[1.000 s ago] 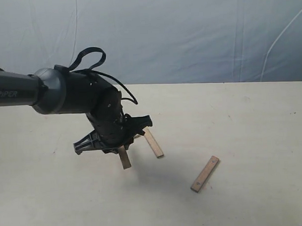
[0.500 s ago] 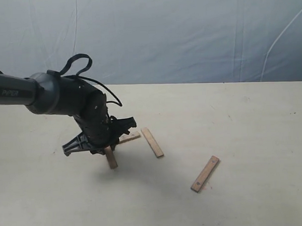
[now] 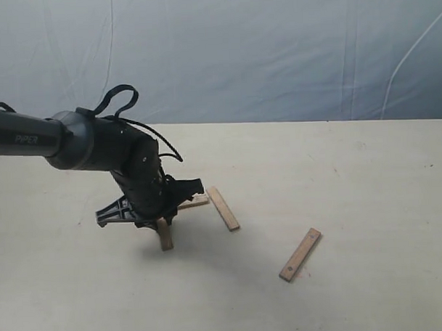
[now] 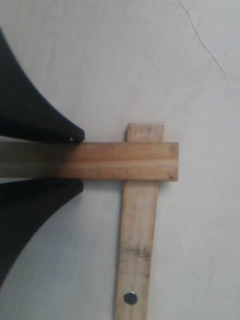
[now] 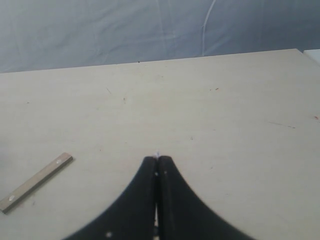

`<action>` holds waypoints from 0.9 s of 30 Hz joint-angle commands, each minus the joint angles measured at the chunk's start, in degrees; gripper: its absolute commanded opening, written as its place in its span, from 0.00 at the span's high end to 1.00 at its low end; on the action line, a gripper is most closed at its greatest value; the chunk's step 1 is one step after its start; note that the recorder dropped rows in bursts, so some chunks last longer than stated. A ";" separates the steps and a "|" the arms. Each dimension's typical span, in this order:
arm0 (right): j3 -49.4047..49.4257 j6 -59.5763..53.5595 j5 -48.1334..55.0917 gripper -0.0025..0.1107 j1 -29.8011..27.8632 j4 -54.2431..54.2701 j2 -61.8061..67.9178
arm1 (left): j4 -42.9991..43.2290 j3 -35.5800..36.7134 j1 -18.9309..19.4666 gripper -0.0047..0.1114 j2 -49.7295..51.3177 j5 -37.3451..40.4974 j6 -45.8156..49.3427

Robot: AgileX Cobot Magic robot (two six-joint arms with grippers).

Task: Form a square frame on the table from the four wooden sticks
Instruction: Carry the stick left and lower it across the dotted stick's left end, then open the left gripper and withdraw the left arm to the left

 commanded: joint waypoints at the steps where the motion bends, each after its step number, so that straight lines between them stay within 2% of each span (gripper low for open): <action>1: 0.03 -0.12 -0.42 0.99 0.25 -0.13 -0.41 | -2.10 -2.16 0.06 0.89 0.42 5.22 6.66; 3: 0.03 -0.12 -0.42 0.99 0.25 -0.13 -0.41 | -3.34 -2.77 0.06 0.80 0.42 6.36 9.55; 8: 0.03 -0.12 -0.30 0.99 0.25 -0.13 -0.41 | -4.94 -5.15 0.06 0.49 0.06 9.66 14.78; 11: 0.03 -0.12 -0.30 0.99 0.25 -0.13 -0.41 | -4.16 -6.30 0.16 0.46 -1.87 12.33 15.99; 12: 0.03 -0.12 -0.30 0.99 0.25 -0.13 -0.41 | -3.88 -6.35 0.16 0.47 -2.67 13.02 15.99; 14: 0.03 -0.12 -0.30 0.99 0.25 -0.13 -0.41 | -4.44 -6.35 0.52 0.69 -6.20 14.20 17.80; 15: 0.03 -0.12 -0.30 0.99 0.25 -0.13 -0.41 | -5.00 -5.87 0.67 0.87 -8.51 14.33 18.57; 16: 0.03 -0.12 -0.30 0.99 0.25 -0.13 -0.41 | -4.86 -5.30 0.78 0.96 -9.96 13.95 18.57; 18: 0.03 -0.12 -0.30 0.99 0.25 -0.13 -0.41 | -2.19 -2.60 0.78 0.96 -15.26 11.45 18.34; 21: 0.03 -0.12 -0.30 0.99 0.25 -0.13 -0.41 | -1.50 7.40 2.51 0.96 -26.91 1.84 17.95; 25: 0.03 -0.12 -3.43 0.99 0.25 -0.76 -0.41 | 2.38 24.50 2.91 0.96 -47.21 -16.04 17.82; 27: 0.03 -0.12 -10.85 0.99 0.25 -1.39 -0.41 | 2.38 33.81 2.91 0.96 -57.99 -27.08 17.51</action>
